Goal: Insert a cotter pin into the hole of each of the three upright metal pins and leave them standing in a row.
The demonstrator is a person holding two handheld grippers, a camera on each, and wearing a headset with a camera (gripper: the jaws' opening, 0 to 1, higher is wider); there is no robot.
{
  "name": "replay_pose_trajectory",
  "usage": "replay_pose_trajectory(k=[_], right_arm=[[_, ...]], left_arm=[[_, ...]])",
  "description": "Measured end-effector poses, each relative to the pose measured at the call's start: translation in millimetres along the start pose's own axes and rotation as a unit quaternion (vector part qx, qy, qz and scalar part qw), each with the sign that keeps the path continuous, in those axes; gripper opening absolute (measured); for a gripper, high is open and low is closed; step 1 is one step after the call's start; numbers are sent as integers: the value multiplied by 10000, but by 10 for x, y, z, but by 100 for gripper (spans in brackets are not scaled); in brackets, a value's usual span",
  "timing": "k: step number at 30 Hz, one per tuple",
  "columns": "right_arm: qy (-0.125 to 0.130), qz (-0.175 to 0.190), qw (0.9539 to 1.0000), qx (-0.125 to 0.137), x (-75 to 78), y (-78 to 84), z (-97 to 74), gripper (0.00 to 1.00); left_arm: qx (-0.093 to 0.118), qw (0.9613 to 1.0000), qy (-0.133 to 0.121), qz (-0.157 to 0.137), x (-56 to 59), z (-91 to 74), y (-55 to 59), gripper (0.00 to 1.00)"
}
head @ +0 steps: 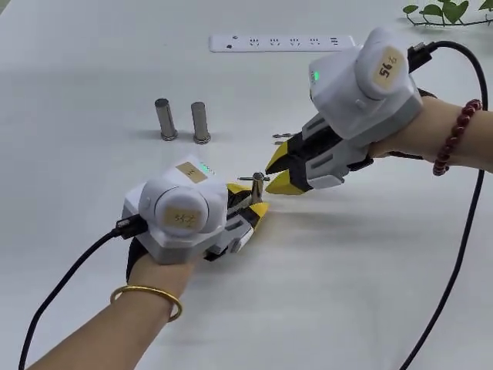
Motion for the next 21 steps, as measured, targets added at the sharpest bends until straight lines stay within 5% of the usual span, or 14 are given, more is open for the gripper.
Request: replay_pose_trajectory(k=[6, 10, 13, 21], right_arm=[[21, 385, 9992, 99, -18, 38, -30, 19], [45, 825, 9958, 393, -58, 60, -72, 23], [134, 830, 9959, 334, -96, 116, -84, 24], [296, 1180, 9907, 602, -209, 214, -149, 25]], left_arm=[[30, 9998, -132, -161, 4, -11, 2, 12], [66, 9993, -182, -315, 16, -12, -17, 10], [102, 9990, -183, -402, 31, -5, -24, 9], [51, 9992, -290, -281, 35, 11, -9, 6]])
Point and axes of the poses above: the centre of the closed fingertips' face, and the gripper's own axes: z roughly forward along the fingers, x roughly to its right, y roughly out of its underside, the point moved 9 cm from there along -z, roughly backward along the fingers, and after that the axes turned 13 degrees about -x, right-handed, at the moved point
